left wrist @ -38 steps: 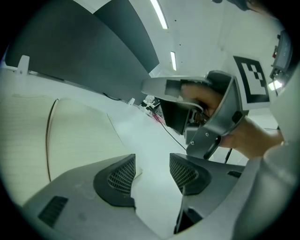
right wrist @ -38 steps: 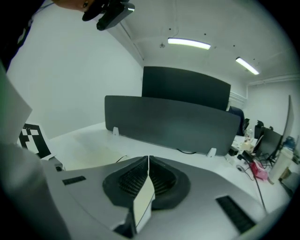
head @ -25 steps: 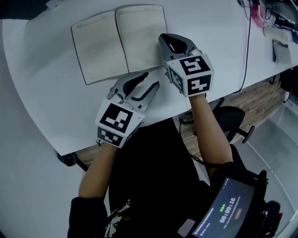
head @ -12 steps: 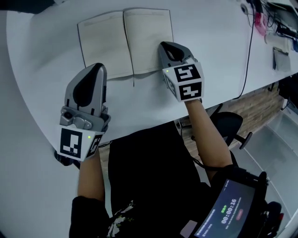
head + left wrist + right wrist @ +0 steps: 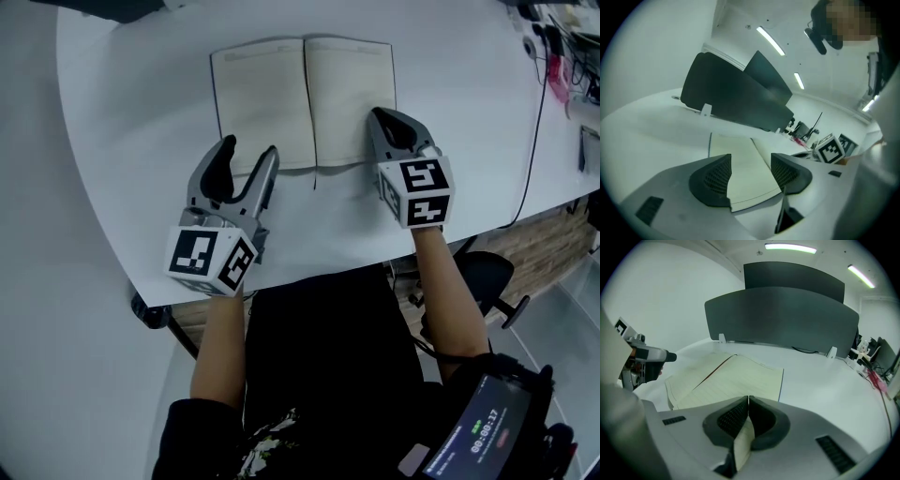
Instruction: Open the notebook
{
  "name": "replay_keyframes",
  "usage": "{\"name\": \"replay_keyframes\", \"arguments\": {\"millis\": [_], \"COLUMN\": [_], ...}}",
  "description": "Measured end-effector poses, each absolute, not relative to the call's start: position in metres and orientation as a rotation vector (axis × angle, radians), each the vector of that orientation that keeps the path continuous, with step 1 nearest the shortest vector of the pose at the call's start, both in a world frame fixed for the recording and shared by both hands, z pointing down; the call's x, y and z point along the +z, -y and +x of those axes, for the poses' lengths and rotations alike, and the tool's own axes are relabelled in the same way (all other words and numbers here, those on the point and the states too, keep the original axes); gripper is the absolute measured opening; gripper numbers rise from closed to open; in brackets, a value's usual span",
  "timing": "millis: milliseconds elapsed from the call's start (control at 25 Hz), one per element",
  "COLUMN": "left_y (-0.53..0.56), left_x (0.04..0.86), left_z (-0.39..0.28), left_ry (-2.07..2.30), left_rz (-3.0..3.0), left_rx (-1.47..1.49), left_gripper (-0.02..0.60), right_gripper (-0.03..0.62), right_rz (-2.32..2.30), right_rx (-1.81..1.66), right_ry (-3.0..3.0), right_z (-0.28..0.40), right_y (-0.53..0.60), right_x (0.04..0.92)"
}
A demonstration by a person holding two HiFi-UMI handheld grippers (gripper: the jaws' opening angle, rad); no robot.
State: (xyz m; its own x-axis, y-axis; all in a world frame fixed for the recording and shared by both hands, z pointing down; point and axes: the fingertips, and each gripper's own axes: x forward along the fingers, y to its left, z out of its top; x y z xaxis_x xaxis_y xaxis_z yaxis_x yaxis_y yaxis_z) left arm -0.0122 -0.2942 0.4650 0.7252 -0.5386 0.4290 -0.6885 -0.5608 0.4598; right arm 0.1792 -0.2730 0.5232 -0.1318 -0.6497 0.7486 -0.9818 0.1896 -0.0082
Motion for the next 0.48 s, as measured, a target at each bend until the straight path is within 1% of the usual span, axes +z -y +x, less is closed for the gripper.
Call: {"name": "replay_keyframes", "arguments": {"millis": [200,360,480], "left_y": [0.294,0.287,0.285], "left_x": [0.497,0.515,0.51], "left_z": [-0.037,-0.039,-0.036], "left_ry": [1.045,1.005,0.984], "left_rz": [2.254,2.165,2.143], "left_rx": [0.563,0.626,0.611], "left_gripper": [0.247,0.249,0.247], "right_gripper": [0.066,0.066,0.066], "right_rz": [1.543,1.535,1.532], "right_rx": [0.703,0.698,0.699], "right_ry": [1.861,1.867,1.872], "right_z": [0.184,0.182,0.18], "right_y": [0.272,0.273,0.273], "right_x": [0.523,0.522,0.523]}}
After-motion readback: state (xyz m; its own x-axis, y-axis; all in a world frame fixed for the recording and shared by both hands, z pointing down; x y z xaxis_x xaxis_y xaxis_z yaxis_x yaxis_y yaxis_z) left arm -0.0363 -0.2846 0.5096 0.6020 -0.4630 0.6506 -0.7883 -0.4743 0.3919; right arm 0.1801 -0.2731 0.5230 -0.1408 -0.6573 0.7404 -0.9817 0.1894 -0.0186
